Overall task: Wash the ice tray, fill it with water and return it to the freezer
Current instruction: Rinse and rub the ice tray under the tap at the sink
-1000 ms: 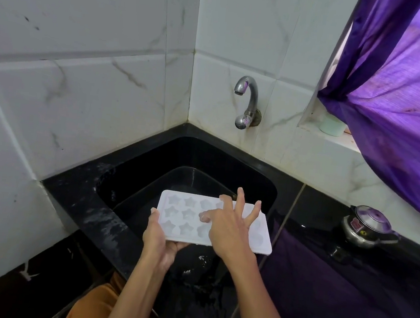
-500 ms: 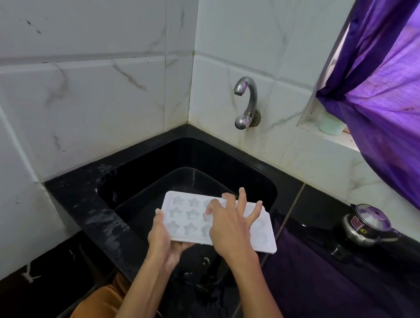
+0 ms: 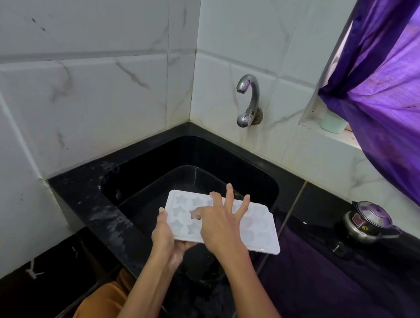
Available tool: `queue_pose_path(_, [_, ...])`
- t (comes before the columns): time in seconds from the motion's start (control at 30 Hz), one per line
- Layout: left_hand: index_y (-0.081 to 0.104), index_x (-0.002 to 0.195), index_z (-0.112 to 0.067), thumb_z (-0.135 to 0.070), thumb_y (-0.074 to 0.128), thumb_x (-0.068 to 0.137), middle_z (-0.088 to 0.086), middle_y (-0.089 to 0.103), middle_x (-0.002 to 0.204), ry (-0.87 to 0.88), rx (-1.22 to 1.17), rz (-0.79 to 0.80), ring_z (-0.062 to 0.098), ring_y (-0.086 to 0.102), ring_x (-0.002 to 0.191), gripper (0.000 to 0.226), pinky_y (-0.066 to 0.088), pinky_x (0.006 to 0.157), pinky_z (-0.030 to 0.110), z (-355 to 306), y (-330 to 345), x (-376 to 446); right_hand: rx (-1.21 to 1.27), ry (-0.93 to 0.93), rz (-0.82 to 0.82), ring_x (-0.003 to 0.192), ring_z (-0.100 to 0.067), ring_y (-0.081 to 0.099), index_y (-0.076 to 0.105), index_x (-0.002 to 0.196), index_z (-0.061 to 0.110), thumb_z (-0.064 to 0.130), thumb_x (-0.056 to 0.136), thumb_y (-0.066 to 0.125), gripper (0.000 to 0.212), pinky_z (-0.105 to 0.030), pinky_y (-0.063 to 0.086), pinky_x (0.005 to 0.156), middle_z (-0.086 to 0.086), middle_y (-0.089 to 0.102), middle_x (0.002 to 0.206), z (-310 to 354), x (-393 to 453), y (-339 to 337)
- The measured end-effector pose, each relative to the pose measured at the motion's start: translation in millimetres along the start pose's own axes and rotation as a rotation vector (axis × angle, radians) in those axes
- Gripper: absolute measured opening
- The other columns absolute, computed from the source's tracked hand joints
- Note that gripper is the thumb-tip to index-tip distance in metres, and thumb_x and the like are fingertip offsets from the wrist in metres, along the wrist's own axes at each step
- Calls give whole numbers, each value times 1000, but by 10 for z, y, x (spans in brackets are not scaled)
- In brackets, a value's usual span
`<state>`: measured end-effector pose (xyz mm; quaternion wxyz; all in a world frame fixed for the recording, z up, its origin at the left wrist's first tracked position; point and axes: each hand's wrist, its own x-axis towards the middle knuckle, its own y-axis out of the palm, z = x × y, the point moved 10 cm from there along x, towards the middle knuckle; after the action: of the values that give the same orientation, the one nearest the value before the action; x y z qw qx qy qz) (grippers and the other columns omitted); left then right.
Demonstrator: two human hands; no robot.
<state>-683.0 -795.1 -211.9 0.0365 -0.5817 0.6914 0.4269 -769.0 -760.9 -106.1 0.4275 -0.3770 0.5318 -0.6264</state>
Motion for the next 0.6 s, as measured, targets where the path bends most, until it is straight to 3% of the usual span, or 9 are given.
queue_pose_path(0.17, [59, 105, -10, -49, 32, 100, 18, 69, 100, -3, -11, 3, 35, 68, 89, 48, 55, 65, 47, 23, 41, -4, -12, 3, -7, 146, -36, -18, 61, 125, 30, 4, 90, 54, 45, -64, -20, 107, -9, 12, 159, -13, -14, -12])
queue_pose_path(0.37, [59, 103, -10, -49, 32, 100, 19, 68, 101, -5, -11, -5, 35, 67, 89, 48, 55, 64, 47, 26, 35, -4, -2, -5, -11, 146, -36, -16, 61, 124, 32, 2, 90, 54, 46, -64, -21, 107, -8, 19, 156, -33, -1, -11])
queue_pose_path(0.5, [56, 113, -9, -49, 32, 100, 19, 67, 104, 0, -23, -10, 35, 66, 91, 48, 54, 65, 48, -2, 41, 0, -15, -19, -14, 146, -36, -17, 59, 128, 32, 4, 91, 55, 47, -64, -20, 107, -9, 12, 160, 5, 17, 12])
queue_pose_path(0.6, [57, 111, -9, -48, 32, 100, 19, 67, 103, 5, -27, -12, 35, 66, 90, 48, 54, 63, 47, -14, 21, 9, -7, -29, -11, 147, -35, -14, 59, 128, 33, 3, 90, 54, 48, -64, -19, 108, -7, 19, 156, 19, 41, 45])
